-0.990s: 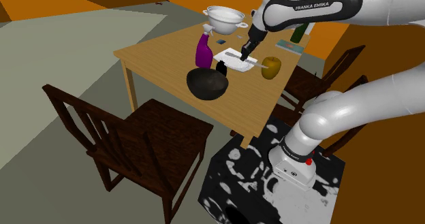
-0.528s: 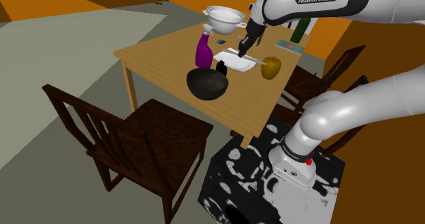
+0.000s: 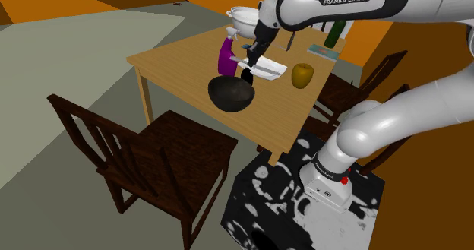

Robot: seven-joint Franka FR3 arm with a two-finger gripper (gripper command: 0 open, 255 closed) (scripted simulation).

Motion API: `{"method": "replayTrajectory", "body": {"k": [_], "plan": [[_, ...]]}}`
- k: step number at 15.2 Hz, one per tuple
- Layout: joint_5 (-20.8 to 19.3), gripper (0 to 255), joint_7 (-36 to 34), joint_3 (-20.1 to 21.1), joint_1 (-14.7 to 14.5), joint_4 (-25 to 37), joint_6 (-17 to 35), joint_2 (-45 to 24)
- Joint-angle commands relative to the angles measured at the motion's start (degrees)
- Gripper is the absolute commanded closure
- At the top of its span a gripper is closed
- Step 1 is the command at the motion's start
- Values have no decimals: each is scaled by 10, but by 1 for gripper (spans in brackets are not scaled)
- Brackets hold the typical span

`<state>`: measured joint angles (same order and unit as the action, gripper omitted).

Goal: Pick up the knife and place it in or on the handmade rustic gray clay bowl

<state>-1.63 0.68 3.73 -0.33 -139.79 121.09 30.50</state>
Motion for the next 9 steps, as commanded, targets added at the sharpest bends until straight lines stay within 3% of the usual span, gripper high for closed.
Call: {"method": "replayTrajectory", "body": {"k": [1,6,9], "plan": [[6,255,-31,24,-10,14,-2,-13],[12,255,-107,84,-29,61,-7,-58],[11,255,-109,86,-29,42,17,-63]]}}
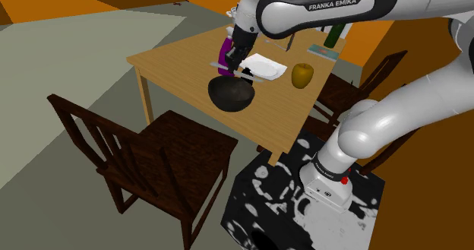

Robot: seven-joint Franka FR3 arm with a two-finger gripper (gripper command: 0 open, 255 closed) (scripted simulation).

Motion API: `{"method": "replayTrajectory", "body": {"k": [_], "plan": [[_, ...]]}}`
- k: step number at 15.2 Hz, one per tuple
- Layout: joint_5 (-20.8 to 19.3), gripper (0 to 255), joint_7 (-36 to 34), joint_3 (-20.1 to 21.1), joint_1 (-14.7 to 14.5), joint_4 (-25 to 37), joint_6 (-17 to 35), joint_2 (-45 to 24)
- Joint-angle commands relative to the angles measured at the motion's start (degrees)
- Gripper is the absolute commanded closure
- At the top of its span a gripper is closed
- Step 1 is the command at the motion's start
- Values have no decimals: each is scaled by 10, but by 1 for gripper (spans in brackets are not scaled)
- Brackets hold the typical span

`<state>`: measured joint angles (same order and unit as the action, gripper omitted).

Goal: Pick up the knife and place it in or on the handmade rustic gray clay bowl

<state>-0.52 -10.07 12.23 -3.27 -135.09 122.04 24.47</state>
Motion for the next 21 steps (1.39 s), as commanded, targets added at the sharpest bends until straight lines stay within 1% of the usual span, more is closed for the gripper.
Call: {"method": "replayTrajectory", "body": {"k": [1,12,20,21], "plan": [[-1,255,-2,2,0,-12,16,-4],[-7,255,-14,9,3,-74,106,-33],[-7,255,-15,10,3,-75,109,-34],[-7,0,-13,9,3,-77,109,-32]]}}
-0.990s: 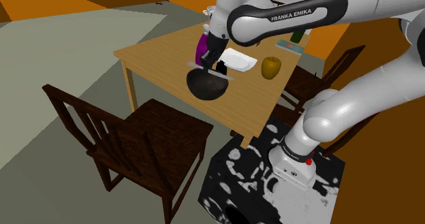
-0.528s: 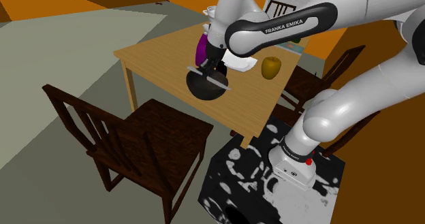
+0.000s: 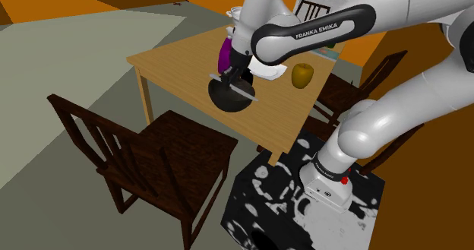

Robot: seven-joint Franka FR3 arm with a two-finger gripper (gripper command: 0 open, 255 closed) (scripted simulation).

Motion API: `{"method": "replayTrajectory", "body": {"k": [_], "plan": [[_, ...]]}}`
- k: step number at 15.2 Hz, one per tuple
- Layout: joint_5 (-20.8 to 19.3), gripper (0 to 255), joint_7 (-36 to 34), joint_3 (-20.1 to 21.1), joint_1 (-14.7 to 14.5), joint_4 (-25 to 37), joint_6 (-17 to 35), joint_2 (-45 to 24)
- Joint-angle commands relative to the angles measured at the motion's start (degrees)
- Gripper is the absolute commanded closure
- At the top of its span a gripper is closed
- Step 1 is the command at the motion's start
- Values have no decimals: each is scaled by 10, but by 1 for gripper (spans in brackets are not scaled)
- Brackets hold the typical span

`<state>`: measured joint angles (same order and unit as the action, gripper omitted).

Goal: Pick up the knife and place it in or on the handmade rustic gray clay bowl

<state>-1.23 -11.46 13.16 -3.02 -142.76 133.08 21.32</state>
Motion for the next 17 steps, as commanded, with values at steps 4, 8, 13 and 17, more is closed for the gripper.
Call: {"method": "replayTrajectory", "body": {"k": [4,8,13,17], "plan": [[0,0,1,-1,0,-3,0,1],[8,0,6,-4,-5,30,-65,33],[10,0,7,-5,-7,38,-81,41],[10,0,7,-5,-7,38,-81,41]]}}
